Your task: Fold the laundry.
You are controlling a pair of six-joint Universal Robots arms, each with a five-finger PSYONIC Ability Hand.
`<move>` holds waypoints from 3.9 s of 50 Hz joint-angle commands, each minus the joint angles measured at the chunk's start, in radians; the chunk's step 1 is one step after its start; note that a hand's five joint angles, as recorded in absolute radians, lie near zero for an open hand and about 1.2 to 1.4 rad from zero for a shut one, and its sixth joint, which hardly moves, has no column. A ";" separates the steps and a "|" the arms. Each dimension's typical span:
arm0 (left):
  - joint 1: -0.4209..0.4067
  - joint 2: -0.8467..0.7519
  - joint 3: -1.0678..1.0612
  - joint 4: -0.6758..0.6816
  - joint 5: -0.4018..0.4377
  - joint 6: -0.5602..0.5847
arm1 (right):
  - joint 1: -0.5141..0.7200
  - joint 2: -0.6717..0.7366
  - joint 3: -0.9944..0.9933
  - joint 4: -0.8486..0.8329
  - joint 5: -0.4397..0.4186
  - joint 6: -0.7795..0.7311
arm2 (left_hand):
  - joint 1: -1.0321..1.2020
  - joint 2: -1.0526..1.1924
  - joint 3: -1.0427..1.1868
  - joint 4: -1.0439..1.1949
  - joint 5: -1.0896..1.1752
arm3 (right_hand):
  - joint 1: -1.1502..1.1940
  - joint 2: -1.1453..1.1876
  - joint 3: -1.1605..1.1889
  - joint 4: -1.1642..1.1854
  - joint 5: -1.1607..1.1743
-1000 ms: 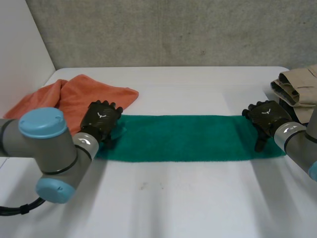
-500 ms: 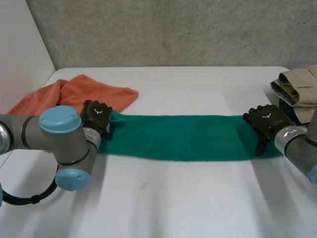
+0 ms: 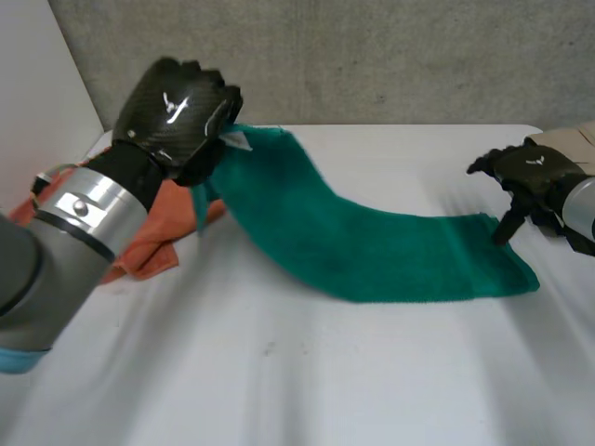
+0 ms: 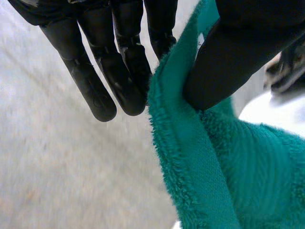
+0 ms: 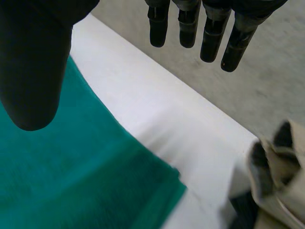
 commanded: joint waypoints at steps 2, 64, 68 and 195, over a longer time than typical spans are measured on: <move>0.017 0.135 -0.042 0.054 0.155 -0.101 | 0.016 0.078 -0.087 0.038 -0.132 0.036 | 0.259 0.201 0.205 0.198 0.245 | -0.023 -0.047 -0.038 -0.059 -0.064; 0.067 -0.478 0.732 0.094 -0.210 0.053 | 0.184 -0.017 -0.234 -0.575 0.299 -0.311 | 0.259 0.201 0.205 0.198 0.245 | 1.198 1.175 1.183 1.162 1.158; 0.068 -0.466 0.761 0.240 -0.255 0.034 | 0.198 -0.057 -0.182 -0.825 0.308 -0.305 | 0.259 0.201 0.205 0.198 0.245 | 1.198 1.175 1.183 1.162 1.158; 0.217 -0.262 -0.128 -0.162 -0.270 0.063 | 0.098 0.087 0.065 -0.029 0.301 -0.495 | 0.259 0.201 0.205 0.198 0.245 | 1.198 1.175 1.183 1.162 1.158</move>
